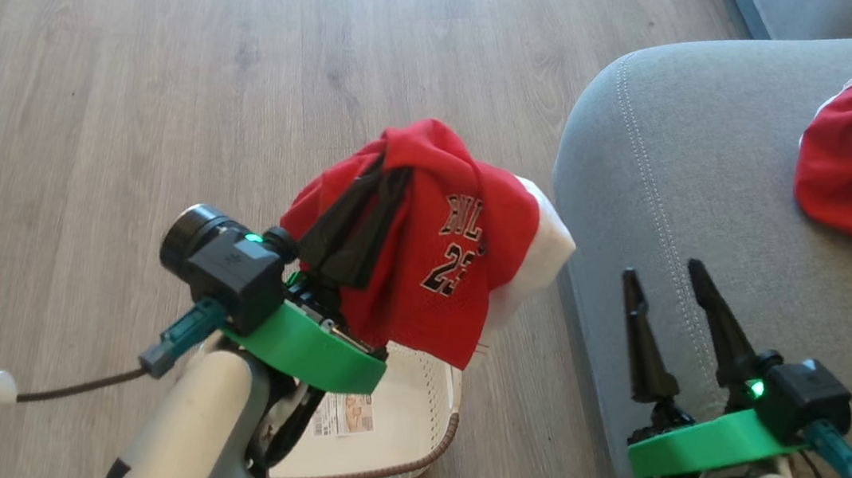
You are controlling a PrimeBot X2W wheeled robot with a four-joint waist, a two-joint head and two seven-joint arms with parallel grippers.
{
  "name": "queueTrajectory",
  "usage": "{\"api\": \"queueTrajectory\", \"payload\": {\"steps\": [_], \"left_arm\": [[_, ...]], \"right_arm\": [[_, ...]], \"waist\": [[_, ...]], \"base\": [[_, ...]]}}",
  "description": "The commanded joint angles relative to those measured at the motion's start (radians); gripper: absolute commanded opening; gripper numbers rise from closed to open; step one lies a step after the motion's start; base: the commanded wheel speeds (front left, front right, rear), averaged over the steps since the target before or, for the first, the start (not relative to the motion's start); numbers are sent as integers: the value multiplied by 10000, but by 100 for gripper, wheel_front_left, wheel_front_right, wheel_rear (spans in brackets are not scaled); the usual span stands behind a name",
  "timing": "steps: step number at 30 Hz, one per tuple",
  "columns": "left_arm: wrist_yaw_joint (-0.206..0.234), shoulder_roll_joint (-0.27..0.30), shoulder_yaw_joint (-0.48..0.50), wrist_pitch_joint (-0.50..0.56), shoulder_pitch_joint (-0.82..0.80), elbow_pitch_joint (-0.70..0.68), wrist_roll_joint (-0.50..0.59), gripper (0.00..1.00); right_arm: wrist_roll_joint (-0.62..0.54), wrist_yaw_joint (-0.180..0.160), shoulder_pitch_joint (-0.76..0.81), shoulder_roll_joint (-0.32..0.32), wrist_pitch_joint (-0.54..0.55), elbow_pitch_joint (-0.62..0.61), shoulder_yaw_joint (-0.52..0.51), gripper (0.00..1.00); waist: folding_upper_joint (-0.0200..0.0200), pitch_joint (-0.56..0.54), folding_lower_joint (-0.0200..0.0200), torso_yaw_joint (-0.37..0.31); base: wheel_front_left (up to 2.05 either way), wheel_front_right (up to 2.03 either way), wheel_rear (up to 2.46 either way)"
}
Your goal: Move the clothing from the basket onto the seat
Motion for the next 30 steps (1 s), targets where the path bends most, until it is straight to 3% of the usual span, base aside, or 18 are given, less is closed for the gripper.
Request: {"api": "queueTrajectory", "payload": {"steps": [1,4,7,13,21,30], "left_arm": [[-38,74,405,-95,-316,-287,73,0],[-49,74,455,-95,-325,-260,85,0],[-60,74,448,-95,-332,-224,81,0],[-60,74,404,-95,-302,-180,114,0],[-129,74,200,-95,-399,65,393,0],[-248,74,-112,-95,-584,174,586,0]], "right_arm": [[147,0,-244,-387,2,-647,626,100],[239,0,-187,-1064,2,-1196,1476,100],[-391,0,-272,-2025,2,-1749,2439,100],[-921,0,-482,-2668,2,-2477,3221,100],[-1952,0,-1205,-3086,2,-2181,3944,100],[-2106,0,-2040,-2979,2,-1535,4233,100]], "waist": [[0,4,0,-19],[0,15,0,-34],[0,15,0,-11],[0,5,0,28],[0,37,0,154],[0,90,0,345]], "base": [[0,0,0],[0,0,0],[0,0,0],[0,0,0],[0,0,0],[0,0,0]]}}
